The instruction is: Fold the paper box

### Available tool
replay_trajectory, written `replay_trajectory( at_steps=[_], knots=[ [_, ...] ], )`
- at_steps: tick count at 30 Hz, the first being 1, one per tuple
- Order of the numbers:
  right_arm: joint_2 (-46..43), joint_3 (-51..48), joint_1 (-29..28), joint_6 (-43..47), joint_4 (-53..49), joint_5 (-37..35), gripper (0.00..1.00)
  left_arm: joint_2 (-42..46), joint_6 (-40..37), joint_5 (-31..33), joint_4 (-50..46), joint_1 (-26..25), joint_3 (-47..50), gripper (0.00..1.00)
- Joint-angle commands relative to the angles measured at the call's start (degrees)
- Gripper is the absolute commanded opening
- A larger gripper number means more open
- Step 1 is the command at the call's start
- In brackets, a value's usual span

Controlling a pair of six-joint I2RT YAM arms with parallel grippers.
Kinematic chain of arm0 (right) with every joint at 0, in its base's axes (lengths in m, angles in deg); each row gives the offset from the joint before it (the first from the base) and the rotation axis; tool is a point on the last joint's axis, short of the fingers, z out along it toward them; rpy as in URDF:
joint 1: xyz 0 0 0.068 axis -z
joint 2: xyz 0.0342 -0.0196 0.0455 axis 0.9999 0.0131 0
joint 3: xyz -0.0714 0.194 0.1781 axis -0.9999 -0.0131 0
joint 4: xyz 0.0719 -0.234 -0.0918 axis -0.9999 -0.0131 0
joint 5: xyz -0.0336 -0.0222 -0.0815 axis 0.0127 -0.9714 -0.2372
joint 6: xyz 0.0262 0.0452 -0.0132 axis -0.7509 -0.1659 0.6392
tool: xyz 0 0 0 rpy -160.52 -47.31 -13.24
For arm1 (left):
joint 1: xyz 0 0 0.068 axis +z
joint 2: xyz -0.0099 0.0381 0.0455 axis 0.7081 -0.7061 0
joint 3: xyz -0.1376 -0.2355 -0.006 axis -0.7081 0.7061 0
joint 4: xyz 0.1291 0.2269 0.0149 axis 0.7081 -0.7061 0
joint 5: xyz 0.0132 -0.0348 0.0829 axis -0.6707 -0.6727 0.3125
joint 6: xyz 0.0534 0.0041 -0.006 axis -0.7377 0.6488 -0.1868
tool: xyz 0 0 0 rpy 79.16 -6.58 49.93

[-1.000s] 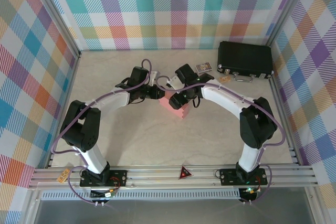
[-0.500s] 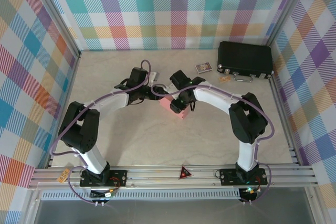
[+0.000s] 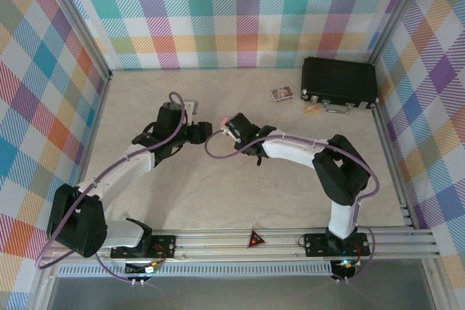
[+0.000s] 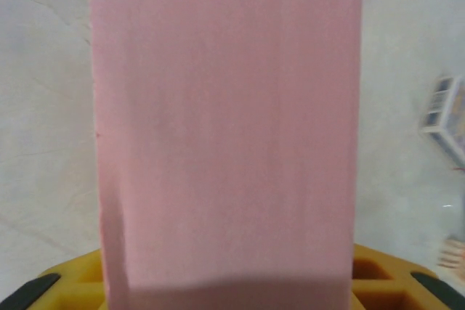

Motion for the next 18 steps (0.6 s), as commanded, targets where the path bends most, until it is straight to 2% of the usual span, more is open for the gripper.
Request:
replay_trajectory(
  at_steps=[1,5,8,12,14,18],
  knots=[
    [1.2,-4.6,-3.2,9.1,15.1,-11.2,0.35,3.0,3.4,8.1,-0.9,0.4,3.6,0.64],
    [3.1,-10.4,-6.5,18.0,27.7,-15.5,0.37,5.8,5.2,12.5,-1.1,0.6,6.6,0.66],
    [4.1,-12.8,-7.3,20.5,31.5,-15.5,0.45,7.0,5.8,13.0,-0.3,0.8,8.1,0.67],
    [3.4,-13.6,-7.5,18.3,29.0,-14.7,0.64,7.3,6.0,14.0,-0.3,0.9,8.7,0.69],
    [1.6,-13.6,-7.9,15.3,25.6,-13.3,0.71,7.5,6.0,14.5,-0.3,0.9,8.7,0.73],
    [-4.8,-15.9,-8.5,8.9,20.6,-7.8,0.8,8.1,5.2,16.4,0.0,1.0,8.8,0.81]
  ],
)
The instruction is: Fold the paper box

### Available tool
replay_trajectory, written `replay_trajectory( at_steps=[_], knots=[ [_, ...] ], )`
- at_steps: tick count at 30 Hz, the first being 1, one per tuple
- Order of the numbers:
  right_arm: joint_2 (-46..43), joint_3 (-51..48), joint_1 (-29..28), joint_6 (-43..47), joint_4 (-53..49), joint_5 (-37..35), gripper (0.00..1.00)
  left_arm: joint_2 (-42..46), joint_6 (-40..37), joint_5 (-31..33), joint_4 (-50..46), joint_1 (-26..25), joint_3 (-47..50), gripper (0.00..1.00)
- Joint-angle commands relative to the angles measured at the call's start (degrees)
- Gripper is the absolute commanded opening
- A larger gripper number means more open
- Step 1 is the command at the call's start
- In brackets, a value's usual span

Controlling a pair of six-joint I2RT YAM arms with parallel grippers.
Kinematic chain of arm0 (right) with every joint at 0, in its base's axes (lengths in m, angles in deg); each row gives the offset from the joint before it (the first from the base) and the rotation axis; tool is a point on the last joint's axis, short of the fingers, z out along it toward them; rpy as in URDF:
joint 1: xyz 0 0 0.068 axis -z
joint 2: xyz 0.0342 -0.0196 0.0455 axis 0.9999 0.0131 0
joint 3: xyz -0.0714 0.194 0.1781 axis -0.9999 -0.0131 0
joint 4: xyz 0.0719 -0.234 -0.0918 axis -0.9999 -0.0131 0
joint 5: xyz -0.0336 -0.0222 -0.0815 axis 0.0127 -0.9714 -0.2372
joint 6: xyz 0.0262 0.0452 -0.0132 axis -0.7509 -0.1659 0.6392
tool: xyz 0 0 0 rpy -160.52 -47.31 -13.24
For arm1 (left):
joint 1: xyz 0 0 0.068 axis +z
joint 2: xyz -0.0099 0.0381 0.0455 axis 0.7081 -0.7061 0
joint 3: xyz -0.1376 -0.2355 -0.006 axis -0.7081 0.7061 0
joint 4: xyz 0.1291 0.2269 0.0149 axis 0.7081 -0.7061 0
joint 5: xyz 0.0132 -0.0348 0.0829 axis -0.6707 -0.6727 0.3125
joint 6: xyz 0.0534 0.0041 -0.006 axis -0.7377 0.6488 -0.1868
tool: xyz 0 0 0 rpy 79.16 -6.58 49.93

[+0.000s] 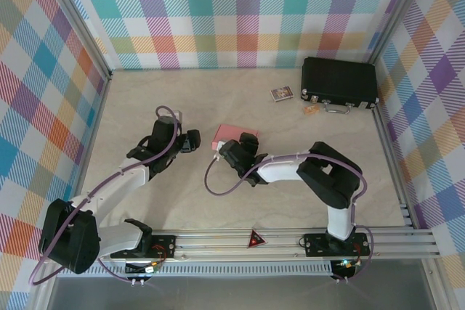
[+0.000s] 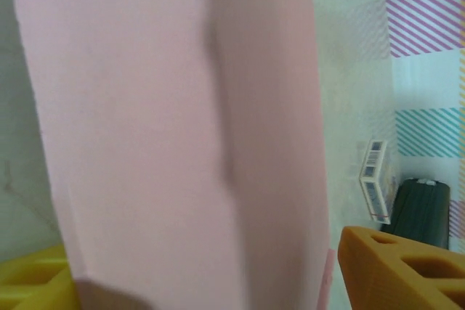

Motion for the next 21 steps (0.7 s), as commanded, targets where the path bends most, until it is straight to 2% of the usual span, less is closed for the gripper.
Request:
replay_trajectory(
  at_steps=[1,2,3,7,11,14,18,21],
  knots=[
    [-7.9,-2.5,-0.8,-6.8,-3.6,7.1,0.84,1.7,-0.8,3.3,0.6,0.7,0.8,0.83],
    [-10.4,-3.6,-0.8,-8.2,-4.1,9.5,0.89,1.7,-1.4,3.9,0.7,0.7,0.8,0.86],
    [-12.8,-4.7,-0.7,-9.4,-4.4,11.9,1.0,1.7,-1.9,4.8,0.7,0.8,0.6,0.88],
    [-20.8,-7.3,1.0,-14.7,-6.4,19.2,0.99,1.2,-4.2,7.9,1.5,1.3,0.5,0.93],
    [-28.1,-10.2,6.5,-22.4,-6.4,21.1,0.99,-0.2,-6.9,10.8,3.5,2.4,0.6,0.94],
    [-32.0,-10.7,12.3,-29.4,-8.3,16.5,0.99,-1.5,-9.3,14.6,5.3,3.0,0.7,0.94],
    [-33.6,-10.2,20.4,-38.5,-13.2,6.1,0.99,-3.3,-12.3,19.9,10.2,4.2,2.2,0.95],
    [-33.8,-9.6,28.0,-44.2,-17.5,4.9,0.99,-5.3,-14.9,22.9,14.0,5.0,3.3,0.95]
  ],
)
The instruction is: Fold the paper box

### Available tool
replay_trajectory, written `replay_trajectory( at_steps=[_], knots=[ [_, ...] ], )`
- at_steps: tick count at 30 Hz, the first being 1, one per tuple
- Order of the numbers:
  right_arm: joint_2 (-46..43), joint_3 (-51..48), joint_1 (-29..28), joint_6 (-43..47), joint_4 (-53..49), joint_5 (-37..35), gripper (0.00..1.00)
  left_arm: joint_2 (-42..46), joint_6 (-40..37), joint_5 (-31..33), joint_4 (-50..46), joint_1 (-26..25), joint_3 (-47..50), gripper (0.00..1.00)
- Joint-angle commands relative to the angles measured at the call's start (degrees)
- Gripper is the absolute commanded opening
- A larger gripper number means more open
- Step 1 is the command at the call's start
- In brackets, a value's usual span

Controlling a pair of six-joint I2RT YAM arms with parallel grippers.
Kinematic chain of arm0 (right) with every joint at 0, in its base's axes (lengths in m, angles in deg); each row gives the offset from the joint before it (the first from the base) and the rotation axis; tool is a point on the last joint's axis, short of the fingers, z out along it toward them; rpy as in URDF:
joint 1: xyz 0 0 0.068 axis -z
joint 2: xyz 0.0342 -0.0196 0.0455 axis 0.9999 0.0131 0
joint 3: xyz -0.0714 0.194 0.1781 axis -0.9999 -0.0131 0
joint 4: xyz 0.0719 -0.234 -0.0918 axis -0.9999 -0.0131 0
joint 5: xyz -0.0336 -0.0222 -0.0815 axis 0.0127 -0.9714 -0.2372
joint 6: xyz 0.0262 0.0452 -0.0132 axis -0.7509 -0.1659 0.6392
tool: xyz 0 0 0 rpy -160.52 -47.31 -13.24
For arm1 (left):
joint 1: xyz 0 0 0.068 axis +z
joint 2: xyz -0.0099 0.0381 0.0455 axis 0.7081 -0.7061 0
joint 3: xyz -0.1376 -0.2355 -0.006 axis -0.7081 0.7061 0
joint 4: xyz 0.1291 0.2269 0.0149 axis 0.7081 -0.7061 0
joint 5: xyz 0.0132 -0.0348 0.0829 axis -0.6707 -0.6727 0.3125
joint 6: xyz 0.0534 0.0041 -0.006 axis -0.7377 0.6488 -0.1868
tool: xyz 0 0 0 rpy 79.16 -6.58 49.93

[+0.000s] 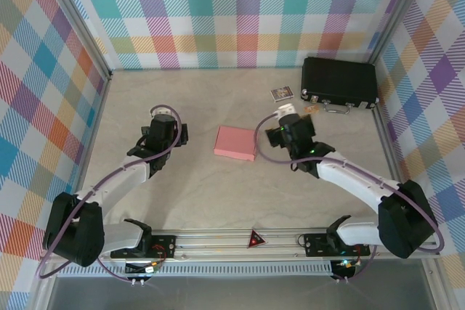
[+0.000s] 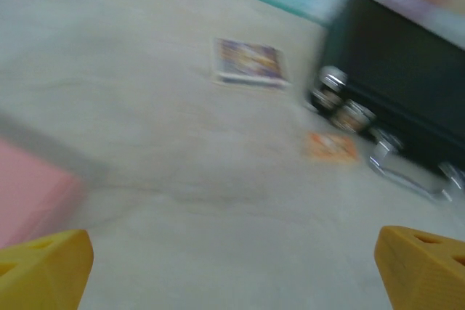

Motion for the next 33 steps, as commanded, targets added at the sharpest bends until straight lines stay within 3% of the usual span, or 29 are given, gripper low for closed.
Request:
replay_trajectory(
  at_steps=[1,5,11,14,24,29,33],
  knots=[
    [-0.9,0.4,7.1,-11.0,-6.7,-4.4,0.99,-2.3,-4.5,6.4,6.3,1.5,1.6,0.96],
    [-0.4,-0.9,16.2,-11.8,-5.2,2.1,0.99,-5.3,-5.8,5.0,10.9,4.0,3.5,1.0],
    [-1.4,-7.0,28.9,-10.2,4.1,22.9,0.99,-6.8,-8.2,-9.6,25.3,8.4,10.7,1.0],
    [-1.5,-10.0,30.2,-8.7,10.2,25.3,0.99,-7.8,-8.6,-16.8,31.0,10.5,13.4,1.0],
    [1.9,-19.5,33.7,-5.7,35.5,36.8,0.99,-11.6,-9.0,-26.6,37.4,15.2,13.5,1.0],
    [6.3,-20.9,36.3,-6.8,42.8,39.3,0.99,-16.8,-7.4,-28.9,51.9,17.8,18.5,1.0],
    [9.4,-22.5,36.8,-6.6,48.4,41.1,0.99,-18.8,-7.5,-30.1,54.3,18.2,19.0,1.0]
  ],
)
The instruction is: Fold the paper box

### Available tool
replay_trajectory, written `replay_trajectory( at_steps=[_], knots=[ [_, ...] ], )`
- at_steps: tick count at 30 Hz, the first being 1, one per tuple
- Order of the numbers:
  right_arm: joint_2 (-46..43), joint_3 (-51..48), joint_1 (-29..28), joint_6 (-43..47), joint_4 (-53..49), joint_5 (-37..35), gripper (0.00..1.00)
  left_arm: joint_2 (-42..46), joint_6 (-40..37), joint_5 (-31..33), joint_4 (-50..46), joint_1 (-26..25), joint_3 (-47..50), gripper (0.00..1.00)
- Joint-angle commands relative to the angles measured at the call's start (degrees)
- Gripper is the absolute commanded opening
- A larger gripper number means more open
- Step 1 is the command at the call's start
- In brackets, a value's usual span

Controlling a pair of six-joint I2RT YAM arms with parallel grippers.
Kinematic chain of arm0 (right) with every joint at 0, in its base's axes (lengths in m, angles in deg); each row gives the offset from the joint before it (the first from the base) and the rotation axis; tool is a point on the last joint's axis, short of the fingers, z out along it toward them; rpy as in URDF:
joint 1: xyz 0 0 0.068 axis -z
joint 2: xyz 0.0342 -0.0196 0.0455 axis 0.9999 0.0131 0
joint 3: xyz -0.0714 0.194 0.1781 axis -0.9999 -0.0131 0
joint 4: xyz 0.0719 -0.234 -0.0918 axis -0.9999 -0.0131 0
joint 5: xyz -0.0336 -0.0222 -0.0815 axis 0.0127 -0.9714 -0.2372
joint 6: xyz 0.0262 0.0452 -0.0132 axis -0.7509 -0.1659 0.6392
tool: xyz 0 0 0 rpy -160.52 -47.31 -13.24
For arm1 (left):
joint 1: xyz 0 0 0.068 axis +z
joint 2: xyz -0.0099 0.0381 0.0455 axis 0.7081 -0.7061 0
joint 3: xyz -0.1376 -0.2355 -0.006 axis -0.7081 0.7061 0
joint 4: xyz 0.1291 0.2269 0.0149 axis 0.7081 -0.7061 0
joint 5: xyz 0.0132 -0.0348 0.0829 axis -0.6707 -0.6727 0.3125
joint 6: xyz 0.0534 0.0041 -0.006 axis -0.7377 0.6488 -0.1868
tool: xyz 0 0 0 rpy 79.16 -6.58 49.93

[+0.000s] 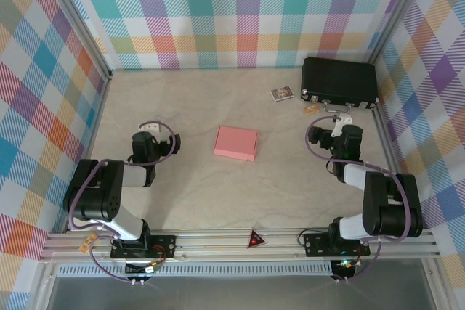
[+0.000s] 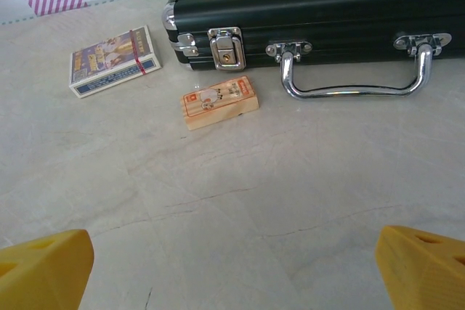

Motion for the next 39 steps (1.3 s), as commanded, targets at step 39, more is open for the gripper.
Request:
replay_trajectory(
  at_steps=[39],
  knots=[
    [6.8,-0.6,-4.1,4.0,11.2,-0.9,0.99,-0.6,0.8,-0.1,3.2,0.3,-1.6,1.0]
  ],
)
